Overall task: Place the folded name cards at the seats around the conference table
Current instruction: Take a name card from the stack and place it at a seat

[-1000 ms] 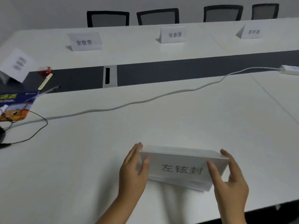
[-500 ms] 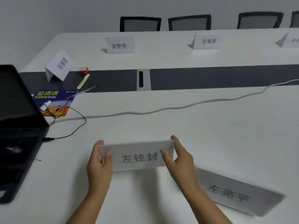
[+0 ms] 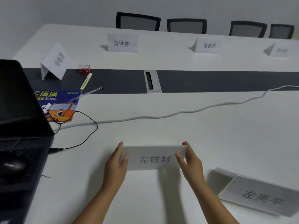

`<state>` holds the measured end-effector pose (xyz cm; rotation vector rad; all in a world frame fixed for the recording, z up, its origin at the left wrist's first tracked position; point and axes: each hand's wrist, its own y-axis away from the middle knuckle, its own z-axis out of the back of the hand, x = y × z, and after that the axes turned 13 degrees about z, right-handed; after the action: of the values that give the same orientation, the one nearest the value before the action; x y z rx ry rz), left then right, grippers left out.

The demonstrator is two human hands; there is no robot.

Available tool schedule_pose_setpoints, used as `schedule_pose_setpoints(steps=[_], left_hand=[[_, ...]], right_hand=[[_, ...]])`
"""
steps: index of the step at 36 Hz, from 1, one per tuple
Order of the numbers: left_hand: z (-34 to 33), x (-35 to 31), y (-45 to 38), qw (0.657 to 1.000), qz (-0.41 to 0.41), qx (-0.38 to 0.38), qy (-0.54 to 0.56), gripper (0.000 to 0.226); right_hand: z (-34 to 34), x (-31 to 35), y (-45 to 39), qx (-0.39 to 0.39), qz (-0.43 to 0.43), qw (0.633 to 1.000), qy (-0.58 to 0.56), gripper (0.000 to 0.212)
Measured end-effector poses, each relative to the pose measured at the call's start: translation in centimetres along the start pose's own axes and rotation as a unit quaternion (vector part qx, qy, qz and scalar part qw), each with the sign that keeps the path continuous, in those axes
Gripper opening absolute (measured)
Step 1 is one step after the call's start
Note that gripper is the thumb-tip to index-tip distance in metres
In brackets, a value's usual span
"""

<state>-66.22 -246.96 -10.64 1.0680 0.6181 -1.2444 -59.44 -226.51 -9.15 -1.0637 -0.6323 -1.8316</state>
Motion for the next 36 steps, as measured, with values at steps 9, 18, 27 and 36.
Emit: schedule_pose_setpoints(steps=[9,18,27,36], left_hand=[[0.9,0.7,-2.0,0.999,-0.002,0.0,0.036,0.041],[-0.2,-0.4,-3.7,1.0,-0.014,0.006,0.025,0.04],[-0.3,-0.6,-4.3,0.999,-0.005,0.021,0.032,0.041],[-0.4,-0.4,-4.1,0.999,0.004,0.019,0.038,0.041]], right_hand=[[-0.5,-0.4,-1.4,-0.017,-0.014,0.998,-0.054,0.051],[0.0,-0.3,-3.8,-0.046,-0.017,0.994,-0.095,0.04],[-0.1,-1.2,-3.6,-0.062,-0.021,0.991,-0.115,0.036],[0.1,-1.2,-3.9,-0.051,-0.025,0.992,-0.113,0.044]])
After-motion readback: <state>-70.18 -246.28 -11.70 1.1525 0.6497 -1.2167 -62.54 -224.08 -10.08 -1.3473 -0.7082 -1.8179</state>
